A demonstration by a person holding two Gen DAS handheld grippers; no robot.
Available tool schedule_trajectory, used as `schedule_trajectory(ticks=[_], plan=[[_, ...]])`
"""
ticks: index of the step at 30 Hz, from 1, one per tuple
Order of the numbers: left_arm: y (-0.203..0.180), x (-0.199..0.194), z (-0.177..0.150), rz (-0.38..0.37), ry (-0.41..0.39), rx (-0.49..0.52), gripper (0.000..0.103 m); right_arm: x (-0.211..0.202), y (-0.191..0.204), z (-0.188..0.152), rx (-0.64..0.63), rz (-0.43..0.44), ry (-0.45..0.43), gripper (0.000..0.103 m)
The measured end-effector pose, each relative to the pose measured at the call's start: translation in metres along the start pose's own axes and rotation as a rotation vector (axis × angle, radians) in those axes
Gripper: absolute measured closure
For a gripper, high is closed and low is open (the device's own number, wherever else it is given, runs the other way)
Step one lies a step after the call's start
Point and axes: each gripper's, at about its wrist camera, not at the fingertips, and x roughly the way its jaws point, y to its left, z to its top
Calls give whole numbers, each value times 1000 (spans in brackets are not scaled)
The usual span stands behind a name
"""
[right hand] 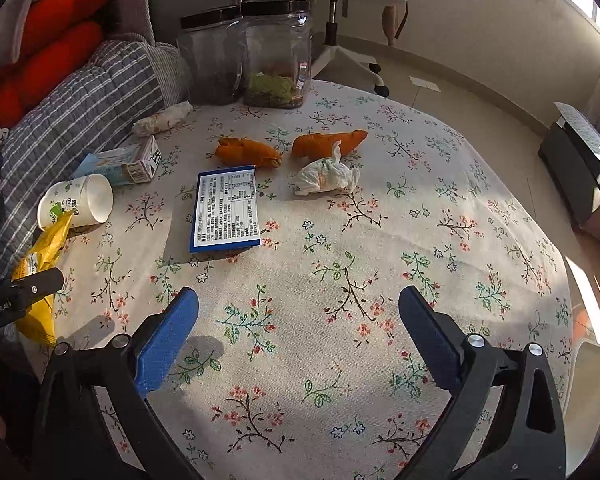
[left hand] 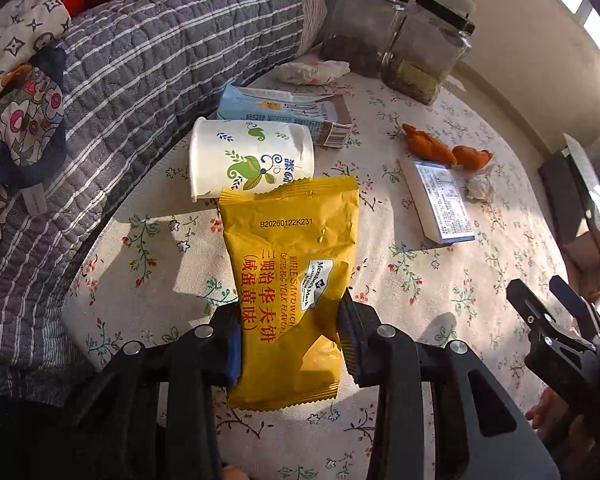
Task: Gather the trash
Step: 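Grasp the yellow snack packet with the left gripper while the right gripper grasps the small blue-white box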
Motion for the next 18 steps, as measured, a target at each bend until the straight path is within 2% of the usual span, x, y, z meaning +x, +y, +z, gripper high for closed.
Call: schedule_trajectory(ticks=[3,6,9,11,13,15,18], plan=[[-14,-40,15,-79,-106,73,65,8,9,15,-20,28,1,7],[-27,-70,39,-88,-218,177,65,30,24,34,-48,35,35,7],[-30,-82,62,-79,-309,228,65,57,41,50,-56,54,91,7],[-23,-82,69,-102,-321,195,65,73,49,57,-56,54,122,7],[-18,-71,78,-123,-288,163,65,85,56,61,-60,55,142,7],[-15,-58,85,-121,-258,156,65,97,61,65,-73,46,166,7],[-12,-52,83,-113,-256,153,65,110,64,66,-81,41,196,12]])
